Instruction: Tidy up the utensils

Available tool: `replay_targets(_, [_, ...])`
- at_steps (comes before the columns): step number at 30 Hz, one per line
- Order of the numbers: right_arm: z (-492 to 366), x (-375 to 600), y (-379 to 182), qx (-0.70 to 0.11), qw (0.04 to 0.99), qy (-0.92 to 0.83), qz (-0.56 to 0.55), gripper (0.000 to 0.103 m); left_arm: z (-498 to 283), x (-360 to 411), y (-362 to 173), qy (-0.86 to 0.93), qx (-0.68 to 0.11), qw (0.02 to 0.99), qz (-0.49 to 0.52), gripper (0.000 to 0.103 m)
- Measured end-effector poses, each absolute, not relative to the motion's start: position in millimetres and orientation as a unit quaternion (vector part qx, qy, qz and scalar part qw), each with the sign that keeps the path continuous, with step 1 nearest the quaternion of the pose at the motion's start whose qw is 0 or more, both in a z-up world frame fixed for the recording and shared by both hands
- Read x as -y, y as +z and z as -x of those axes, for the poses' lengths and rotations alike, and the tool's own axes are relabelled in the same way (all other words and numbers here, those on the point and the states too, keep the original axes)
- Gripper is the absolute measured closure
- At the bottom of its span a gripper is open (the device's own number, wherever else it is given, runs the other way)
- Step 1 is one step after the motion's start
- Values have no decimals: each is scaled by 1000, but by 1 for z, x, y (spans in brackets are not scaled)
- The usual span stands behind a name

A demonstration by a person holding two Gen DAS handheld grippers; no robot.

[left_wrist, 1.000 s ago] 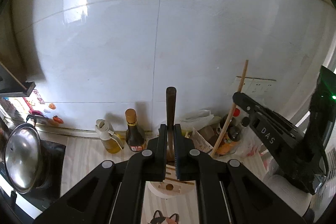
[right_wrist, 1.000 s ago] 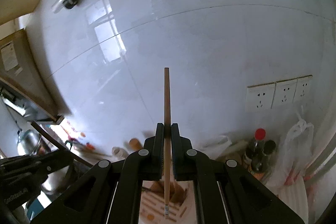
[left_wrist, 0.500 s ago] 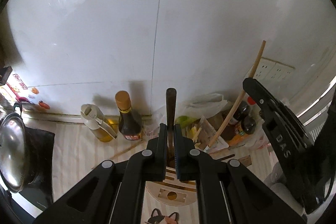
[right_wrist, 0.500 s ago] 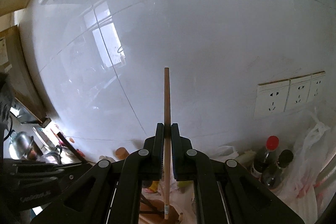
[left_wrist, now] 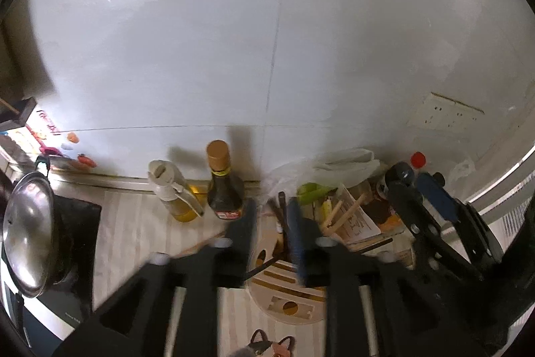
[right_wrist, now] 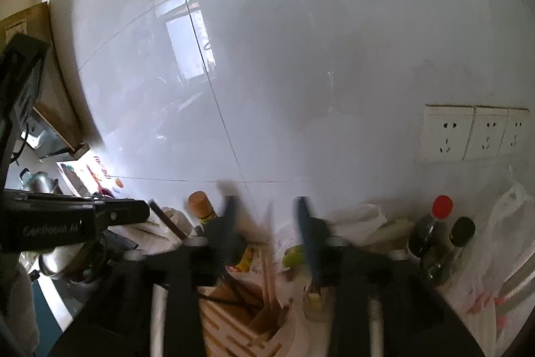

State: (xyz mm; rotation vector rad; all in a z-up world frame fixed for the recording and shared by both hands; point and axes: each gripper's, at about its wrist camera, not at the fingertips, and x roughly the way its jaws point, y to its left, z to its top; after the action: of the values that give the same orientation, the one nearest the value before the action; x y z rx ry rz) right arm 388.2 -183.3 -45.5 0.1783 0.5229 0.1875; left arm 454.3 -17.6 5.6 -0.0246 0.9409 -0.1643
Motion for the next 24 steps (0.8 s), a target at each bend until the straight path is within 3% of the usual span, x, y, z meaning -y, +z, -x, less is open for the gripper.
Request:
replay_targets(1, [-383,186,-43,-257,958,92,-91,49,-451,14,9,-72,-445,892,13,43])
replay_targets(2, [-379,187,-40,-258,958,91,-92,48,-446,10,13,-64,-435,898,15,25])
replay_targets(5, [-364,192,-33,-264,956,83,-94,33,-434,0,20,-49,-410,910,15,12])
replay_targets(7, [-353,195,-32,-271,955,72,-92,16,-424,-4,20,-48,-401,915,16,0])
replay_targets(12, [-325,198,-48,-307,950,11,-55,0,-394,-15,-1,-20,-375,927,6,0])
replay_targets(24, [-288,193,-87,-340,940,-35,-2,0,-336,-7,-63,25,-389,921,3,0])
